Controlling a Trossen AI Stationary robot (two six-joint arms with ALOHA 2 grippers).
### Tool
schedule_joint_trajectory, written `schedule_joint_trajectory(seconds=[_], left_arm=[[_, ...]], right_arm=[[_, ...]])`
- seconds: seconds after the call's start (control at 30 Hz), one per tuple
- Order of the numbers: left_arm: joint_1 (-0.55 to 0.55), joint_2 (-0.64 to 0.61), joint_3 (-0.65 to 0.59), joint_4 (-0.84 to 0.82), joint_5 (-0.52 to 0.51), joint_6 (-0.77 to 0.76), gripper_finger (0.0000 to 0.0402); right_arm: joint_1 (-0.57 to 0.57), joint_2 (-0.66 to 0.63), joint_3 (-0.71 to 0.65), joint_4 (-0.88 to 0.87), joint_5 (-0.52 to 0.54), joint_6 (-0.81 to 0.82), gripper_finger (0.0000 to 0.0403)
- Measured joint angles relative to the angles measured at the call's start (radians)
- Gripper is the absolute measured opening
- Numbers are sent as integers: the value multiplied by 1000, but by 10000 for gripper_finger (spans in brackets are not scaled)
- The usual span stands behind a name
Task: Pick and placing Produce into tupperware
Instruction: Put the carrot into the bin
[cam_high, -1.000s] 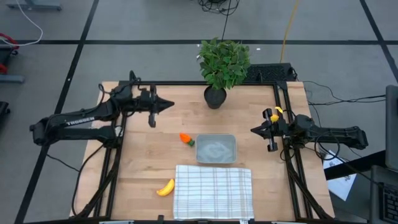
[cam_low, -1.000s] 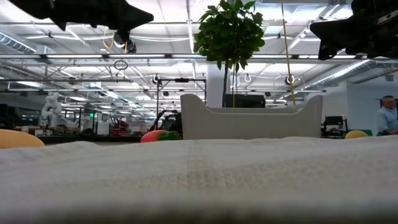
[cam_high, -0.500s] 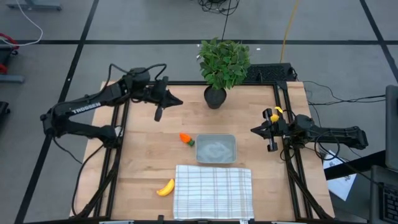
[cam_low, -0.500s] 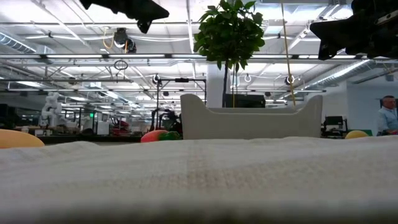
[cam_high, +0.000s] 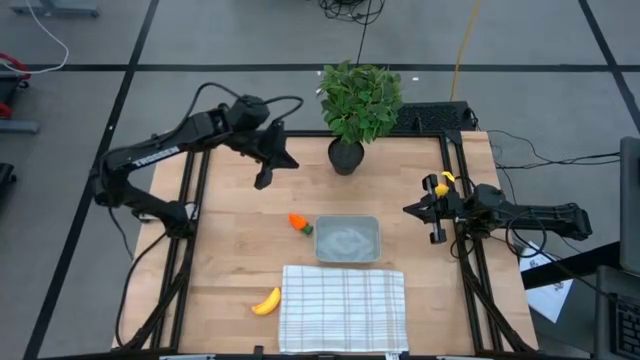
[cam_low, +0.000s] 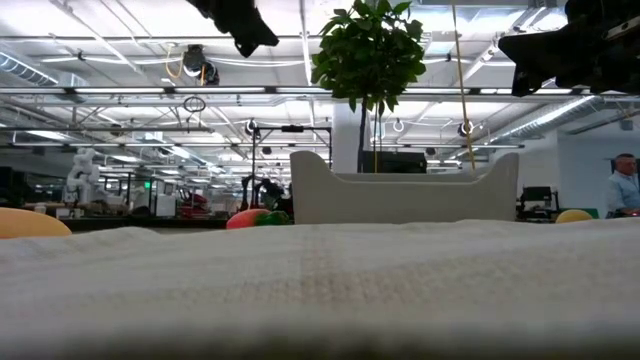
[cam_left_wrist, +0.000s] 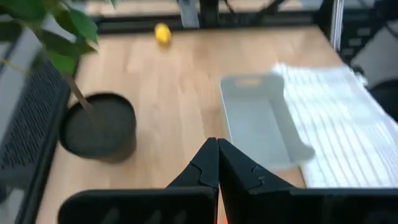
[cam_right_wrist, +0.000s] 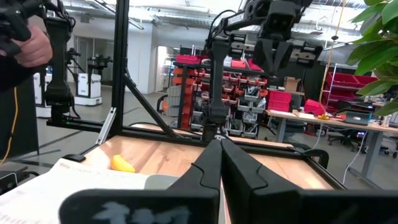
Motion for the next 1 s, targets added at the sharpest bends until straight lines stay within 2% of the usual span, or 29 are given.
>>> schedule_joint_trajectory(seconds=[0.2,0.3,0.4,0.53,0.63,0.83,1.0], left_arm=[[-19,88,128,-247,-94,197,2],[-19,120,162,-290,-67,259,1],[-25,152,195,-343,-74,292,1],[-46,215,242,-422,-179,291,1],[-65,267,286,-487,-204,313,1],[-116,312,323,-515,-273,430,0],[-162,311,323,-499,-303,599,0]], right_arm=[[0,0,0,0,0,0,0],[0,0,0,0,0,0,0],[0,0,0,0,0,0,0],[0,0,0,0,0,0,0],[0,0,0,0,0,0,0],[0,0,0,0,0,3,0],[0,0,0,-1,0,3,0]])
